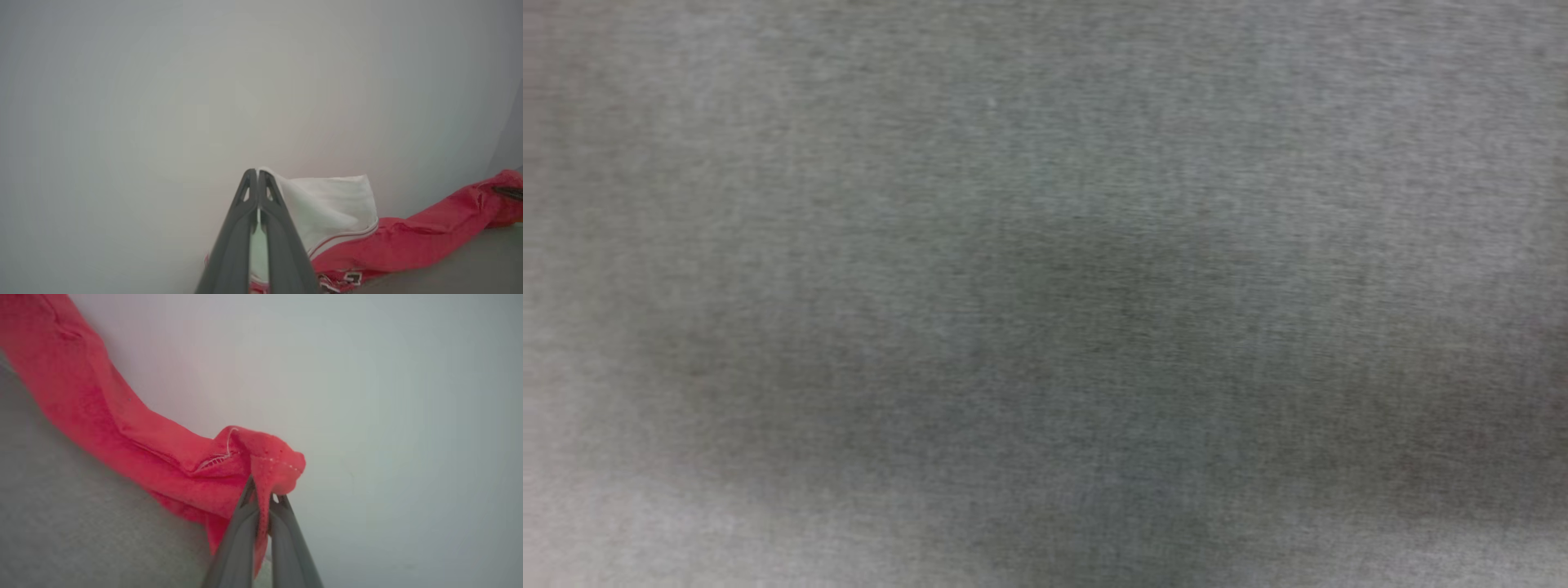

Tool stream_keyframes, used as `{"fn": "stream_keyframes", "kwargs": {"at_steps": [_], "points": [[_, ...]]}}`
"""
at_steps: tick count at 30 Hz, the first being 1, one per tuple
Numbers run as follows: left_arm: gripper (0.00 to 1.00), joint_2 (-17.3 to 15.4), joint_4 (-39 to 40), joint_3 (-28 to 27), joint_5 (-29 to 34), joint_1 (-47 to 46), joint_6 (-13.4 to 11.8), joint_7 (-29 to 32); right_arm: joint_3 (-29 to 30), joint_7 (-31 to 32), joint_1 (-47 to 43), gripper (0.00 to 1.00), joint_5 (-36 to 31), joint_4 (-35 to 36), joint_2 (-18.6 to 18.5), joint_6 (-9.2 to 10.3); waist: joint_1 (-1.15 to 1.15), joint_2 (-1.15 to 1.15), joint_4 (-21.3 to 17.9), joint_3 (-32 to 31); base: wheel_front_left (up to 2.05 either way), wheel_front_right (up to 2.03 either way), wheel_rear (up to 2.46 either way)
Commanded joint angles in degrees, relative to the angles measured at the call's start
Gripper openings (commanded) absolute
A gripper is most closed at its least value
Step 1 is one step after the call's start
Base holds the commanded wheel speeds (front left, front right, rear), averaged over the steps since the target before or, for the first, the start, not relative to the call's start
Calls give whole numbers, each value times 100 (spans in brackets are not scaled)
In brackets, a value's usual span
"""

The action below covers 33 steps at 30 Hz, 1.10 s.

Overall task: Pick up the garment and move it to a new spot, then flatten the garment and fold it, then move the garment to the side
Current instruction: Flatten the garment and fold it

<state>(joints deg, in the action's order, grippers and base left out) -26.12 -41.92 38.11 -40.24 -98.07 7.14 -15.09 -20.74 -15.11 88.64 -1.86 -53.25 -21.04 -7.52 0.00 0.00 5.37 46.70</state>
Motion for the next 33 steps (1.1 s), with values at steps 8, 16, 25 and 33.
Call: {"fn": "stream_keyframes", "kwargs": {"at_steps": [8,16,25,33], "points": [[0,-339,730,1353,-1200,1149,31,452,-610,-2,-633,0,922,-17,-398,6,0,0,474,-943,0,0,0],[0,-1307,2095,2372,-2467,2332,33,1309,-1355,70,-1798,0,2185,544,-1074,6,0,0,556,-1929,0,0,0],[0,-2250,3457,2873,-3172,3981,-280,1489,-2014,449,-3613,0,3337,1926,-1976,6,0,0,413,-2804,0,0,0],[0,-3061,4444,3082,-3564,5375,-1118,1027,-2066,667,-5103,0,3886,2898,-2616,6,0,0,243,-3181,0,0,0]]}}
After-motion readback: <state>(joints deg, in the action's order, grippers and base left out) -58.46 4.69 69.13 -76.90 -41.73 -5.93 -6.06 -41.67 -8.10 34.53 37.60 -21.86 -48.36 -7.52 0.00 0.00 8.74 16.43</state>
